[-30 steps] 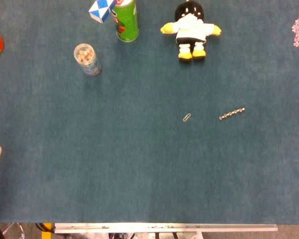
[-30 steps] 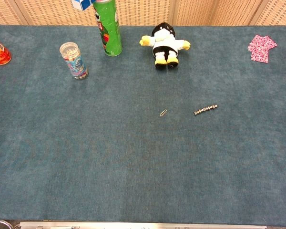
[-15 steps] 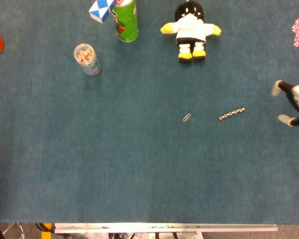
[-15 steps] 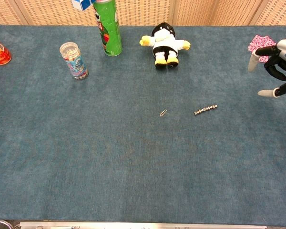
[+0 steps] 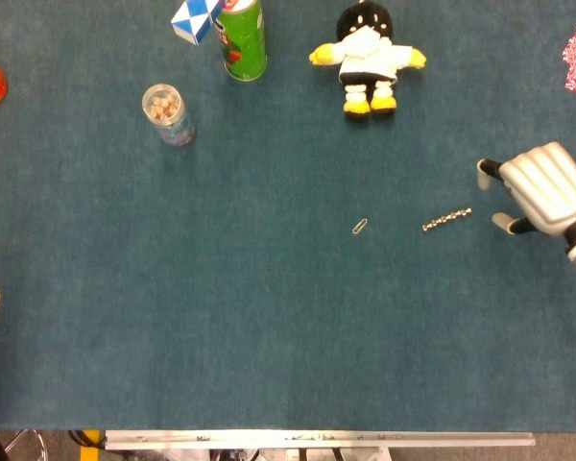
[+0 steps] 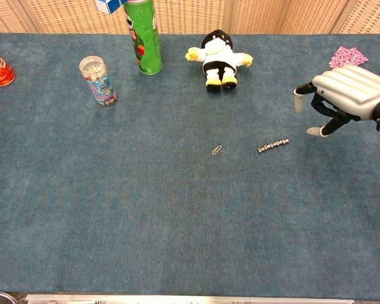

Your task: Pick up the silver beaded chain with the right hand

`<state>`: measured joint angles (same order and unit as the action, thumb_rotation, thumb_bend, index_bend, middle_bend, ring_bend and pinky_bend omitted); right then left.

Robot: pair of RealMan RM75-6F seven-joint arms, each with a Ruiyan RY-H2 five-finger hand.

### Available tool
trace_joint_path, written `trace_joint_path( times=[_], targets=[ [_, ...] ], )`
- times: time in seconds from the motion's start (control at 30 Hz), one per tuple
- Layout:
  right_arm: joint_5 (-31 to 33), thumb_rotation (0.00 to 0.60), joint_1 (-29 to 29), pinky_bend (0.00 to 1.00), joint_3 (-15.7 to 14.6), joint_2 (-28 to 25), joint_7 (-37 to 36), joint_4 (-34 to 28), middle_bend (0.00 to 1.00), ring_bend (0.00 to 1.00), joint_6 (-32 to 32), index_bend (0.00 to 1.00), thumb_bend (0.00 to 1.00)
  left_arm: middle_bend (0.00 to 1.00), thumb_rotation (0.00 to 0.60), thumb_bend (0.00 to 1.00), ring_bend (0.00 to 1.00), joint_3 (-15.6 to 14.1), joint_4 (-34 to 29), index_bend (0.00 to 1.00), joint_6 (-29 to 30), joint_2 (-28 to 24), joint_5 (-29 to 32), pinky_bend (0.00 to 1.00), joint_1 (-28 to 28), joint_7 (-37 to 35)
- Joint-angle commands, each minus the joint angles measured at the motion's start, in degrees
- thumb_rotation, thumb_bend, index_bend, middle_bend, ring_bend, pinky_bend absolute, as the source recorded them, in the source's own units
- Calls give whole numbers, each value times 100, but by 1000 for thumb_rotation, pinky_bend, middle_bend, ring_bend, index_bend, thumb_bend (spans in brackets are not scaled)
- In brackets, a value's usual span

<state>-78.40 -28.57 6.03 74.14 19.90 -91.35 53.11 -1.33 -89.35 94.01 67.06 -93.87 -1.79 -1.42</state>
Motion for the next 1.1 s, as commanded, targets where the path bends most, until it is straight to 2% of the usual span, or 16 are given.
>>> trace_joint_path(
  times=[0.03,0.63,1.1],
  targets=[
    [172,600,-101,1000,-16,166,120,159,926,980,-116,489,172,93,600,205,70,-1,12,80,-18,11,-1,57,9,-10],
    [767,600,-405,1000,-241,867,420,850,930,989,-487,521,207,93,600,205,70,33,185,80,-94,40,103,57,41,-232],
    [1094,600,-633,1000,-223,1237,478,1267,930,991,-645,539,212,93,600,205,70,58,275,80,-149,57,184,57,62,-336]
  ],
)
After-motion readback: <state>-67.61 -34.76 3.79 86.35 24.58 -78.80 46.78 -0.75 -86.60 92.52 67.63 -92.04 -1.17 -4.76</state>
